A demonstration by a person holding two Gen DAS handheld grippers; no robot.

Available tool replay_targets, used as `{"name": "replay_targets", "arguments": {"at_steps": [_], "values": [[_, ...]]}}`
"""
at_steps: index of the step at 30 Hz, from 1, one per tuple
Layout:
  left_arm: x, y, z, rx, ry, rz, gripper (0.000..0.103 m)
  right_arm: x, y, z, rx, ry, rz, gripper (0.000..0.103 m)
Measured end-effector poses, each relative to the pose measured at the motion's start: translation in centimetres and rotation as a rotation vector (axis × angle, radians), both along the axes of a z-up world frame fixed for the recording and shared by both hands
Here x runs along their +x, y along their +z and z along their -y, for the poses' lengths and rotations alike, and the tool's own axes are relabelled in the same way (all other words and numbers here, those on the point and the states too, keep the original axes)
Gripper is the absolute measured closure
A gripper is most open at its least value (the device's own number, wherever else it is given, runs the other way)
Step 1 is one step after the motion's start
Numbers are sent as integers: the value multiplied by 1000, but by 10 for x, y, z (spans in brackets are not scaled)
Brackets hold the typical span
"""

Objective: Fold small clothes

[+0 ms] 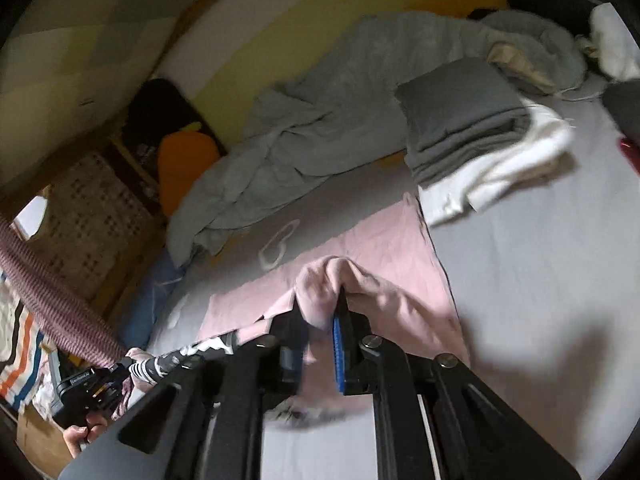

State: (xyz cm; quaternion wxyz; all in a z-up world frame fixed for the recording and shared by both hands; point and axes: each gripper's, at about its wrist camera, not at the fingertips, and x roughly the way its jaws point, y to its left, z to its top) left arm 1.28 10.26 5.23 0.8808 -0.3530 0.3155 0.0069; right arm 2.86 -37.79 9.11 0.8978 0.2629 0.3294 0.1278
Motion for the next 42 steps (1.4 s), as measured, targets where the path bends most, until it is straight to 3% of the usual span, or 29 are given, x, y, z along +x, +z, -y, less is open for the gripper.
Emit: {"name": "replay_targets", "arguments": {"at_steps": [1,2,4,7,11,15,18,20,23,27,29,31,33,35,36,38,39,40,41,42], "values": [[14,-6,-4,48,37,-50,48,14,-6,2,-17,-39,-18,70],[21,-16,-9,58,64,-102,47,22,-12,5,-34,-98,-35,53],[17,-35,-21,-41,22,-63,47,17,-19,17,-27,-180,-37,35],[1,-55,-25,-15,-19,-102,46,-2,-27,30,-42,-156,-13,34],[-25,-80,-26,-30,-87,-150,46,-31,-44,34,-110,-94,-92,33],[-44,-94,-18,-79,-122,-146,45,-41,-78,32,-21,15,-185,33],[-40,-89,-11,-19,-133,-159,44,-28,-99,33,81,-2,-215,33],[-36,-87,-11,4,-114,-169,44,-22,-101,34,92,-34,-215,34],[-33,-73,-17,57,-68,-146,44,-24,-91,29,-7,-74,-197,52],[-9,-41,-22,131,-142,-59,43,-34,-55,32,-176,-129,-41,48],[18,-34,-19,144,-224,-63,43,-21,-34,19,-277,-7,13,38],[46,-32,-13,132,-329,-87,43,3,-20,1,-349,168,22,38],[67,-38,-7,119,-405,-134,43,26,-13,-14,-425,197,62,37],[83,-48,3,116,-466,-208,43,56,-18,-25,-462,230,27,25],[89,-55,9,131,-477,-242,45,73,-24,-30,-455,260,-17,25],[95,-62,14,173,-472,-247,64,106,-44,-37,-419,308,-121,25],[97,-62,16,201,-463,-238,95,120,-56,-40,-414,322,-173,27],[98,-62,15,201,-463,-209,94,129,-67,-44,-428,325,-213,45],[97,-58,14,189,-456,-164,95,130,-74,-43,-442,326,-236,84],[96,-53,13,187,-451,-135,95,128,-77,-43,-446,333,-232,90]]}}
